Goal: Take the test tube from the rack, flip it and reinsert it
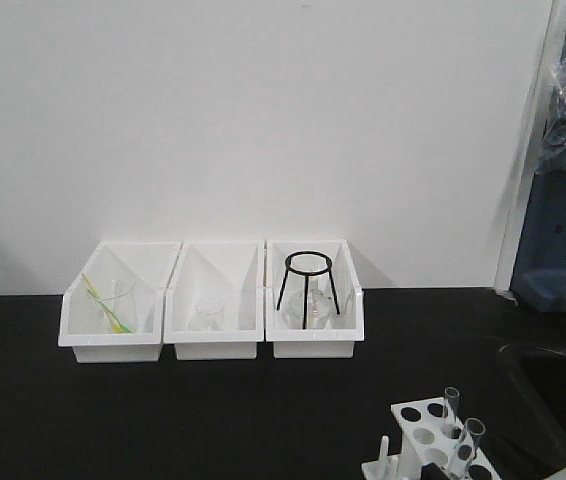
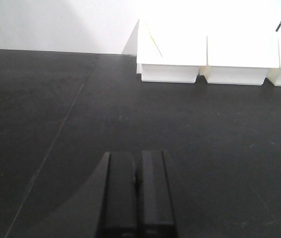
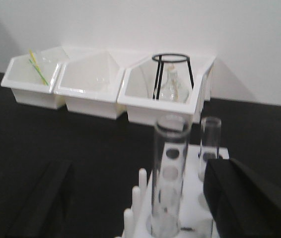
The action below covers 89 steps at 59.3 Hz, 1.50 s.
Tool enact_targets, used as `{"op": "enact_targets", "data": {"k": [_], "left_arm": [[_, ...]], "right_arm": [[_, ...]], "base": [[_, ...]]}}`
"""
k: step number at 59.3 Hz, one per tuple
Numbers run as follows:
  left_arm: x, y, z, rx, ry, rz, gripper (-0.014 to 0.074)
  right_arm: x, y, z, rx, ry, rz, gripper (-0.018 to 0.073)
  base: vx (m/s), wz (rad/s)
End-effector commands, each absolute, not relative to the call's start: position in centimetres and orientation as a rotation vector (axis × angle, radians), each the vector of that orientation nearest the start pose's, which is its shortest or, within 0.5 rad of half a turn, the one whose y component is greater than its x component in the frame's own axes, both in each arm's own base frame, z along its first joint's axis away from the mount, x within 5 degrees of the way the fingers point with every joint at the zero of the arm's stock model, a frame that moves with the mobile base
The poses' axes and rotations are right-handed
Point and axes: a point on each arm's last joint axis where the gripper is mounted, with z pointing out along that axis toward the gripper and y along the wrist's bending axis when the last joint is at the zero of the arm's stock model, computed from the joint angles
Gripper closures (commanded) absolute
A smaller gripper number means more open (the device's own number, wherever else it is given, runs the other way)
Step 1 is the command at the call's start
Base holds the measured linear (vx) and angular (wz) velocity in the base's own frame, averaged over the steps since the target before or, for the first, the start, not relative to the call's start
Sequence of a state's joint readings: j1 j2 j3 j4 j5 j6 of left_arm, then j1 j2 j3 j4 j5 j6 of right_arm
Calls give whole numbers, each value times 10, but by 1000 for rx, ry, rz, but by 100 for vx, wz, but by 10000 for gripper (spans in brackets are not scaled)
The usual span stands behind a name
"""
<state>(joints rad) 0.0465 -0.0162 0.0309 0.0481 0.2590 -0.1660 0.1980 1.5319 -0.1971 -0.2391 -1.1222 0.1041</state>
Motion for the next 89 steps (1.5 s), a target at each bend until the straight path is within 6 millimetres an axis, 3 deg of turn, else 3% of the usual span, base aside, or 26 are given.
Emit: {"op": "enact_targets", "data": {"k": [1, 21, 31, 44, 56, 70, 89], "left_arm": [[55, 3, 187, -141, 1663, -58, 603], [55, 3, 187, -141, 1663, -58, 603], [55, 3, 187, -141, 1663, -58, 603], [55, 3, 187, -141, 1663, -58, 603], [55, 3, 187, -141, 1663, -58, 603], [55, 3, 187, -141, 1663, -58, 603], [55, 3, 187, -141, 1663, -58, 603]], "right_arm": [[222, 65, 184, -289, 1455, 359, -19], [251, 71, 178, -296, 1457, 362, 7], [252, 71, 178, -292, 1458, 360, 198], [252, 71, 178, -296, 1457, 356, 577], [250, 71, 184, -296, 1442, 354, 571], [238, 66, 217, -301, 1443, 310, 571], [229, 58, 293, -253, 1436, 246, 571]], "base": [[0, 0], [0, 0], [0, 0], [0, 0], [0, 0], [0, 0], [0, 0]]}}
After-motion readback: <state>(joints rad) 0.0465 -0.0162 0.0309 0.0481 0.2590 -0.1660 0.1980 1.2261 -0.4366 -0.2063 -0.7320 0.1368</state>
